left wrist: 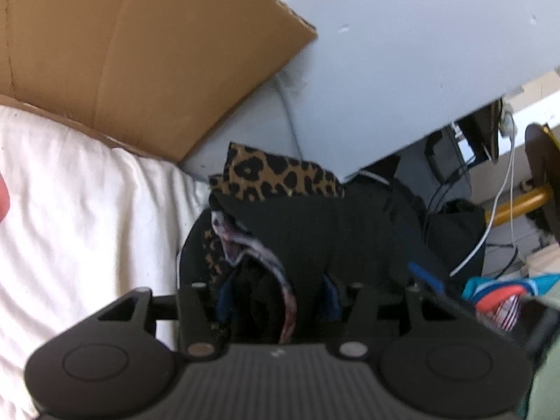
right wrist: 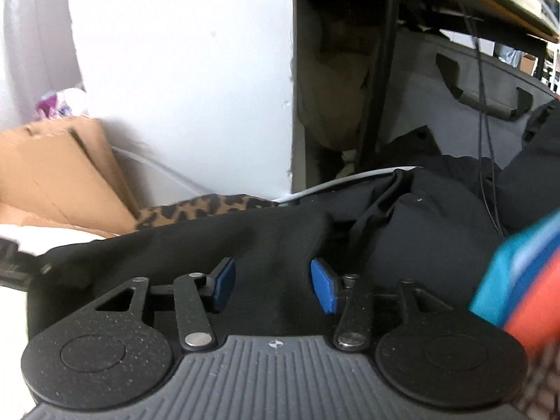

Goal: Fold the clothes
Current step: 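Lower the shorts onto the leopard-print garment with both grippers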

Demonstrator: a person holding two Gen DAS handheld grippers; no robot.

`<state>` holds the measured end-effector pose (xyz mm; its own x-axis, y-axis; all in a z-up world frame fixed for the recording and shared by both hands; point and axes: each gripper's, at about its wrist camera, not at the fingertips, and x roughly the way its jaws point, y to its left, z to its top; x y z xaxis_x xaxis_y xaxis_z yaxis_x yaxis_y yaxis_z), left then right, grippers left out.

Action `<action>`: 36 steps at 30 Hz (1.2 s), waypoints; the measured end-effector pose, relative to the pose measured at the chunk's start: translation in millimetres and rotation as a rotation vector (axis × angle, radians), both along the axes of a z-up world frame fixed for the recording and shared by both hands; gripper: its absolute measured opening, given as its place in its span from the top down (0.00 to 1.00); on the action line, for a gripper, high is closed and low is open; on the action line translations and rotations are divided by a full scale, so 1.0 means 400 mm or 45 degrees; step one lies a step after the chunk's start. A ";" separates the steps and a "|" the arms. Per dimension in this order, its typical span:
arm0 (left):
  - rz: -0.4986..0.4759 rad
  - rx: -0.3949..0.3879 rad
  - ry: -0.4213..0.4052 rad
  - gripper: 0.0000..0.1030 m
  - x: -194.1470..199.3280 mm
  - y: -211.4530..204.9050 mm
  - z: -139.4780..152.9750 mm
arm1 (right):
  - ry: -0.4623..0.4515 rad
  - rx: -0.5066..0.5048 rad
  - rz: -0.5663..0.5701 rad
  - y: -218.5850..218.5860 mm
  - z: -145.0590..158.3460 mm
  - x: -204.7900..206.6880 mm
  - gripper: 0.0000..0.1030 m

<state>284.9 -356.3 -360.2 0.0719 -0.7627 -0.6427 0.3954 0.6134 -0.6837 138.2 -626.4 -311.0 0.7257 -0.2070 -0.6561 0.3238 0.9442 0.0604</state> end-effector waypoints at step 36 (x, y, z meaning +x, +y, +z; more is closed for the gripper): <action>0.067 0.078 -0.299 0.67 0.076 0.024 0.129 | -0.072 0.143 -0.130 0.118 -0.121 -0.177 0.47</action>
<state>315.2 -346.8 -308.7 0.2630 -0.7141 -0.6487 0.5054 0.6747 -0.5379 67.2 -579.0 -359.4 0.7413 -0.2088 -0.6379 0.4106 0.8929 0.1849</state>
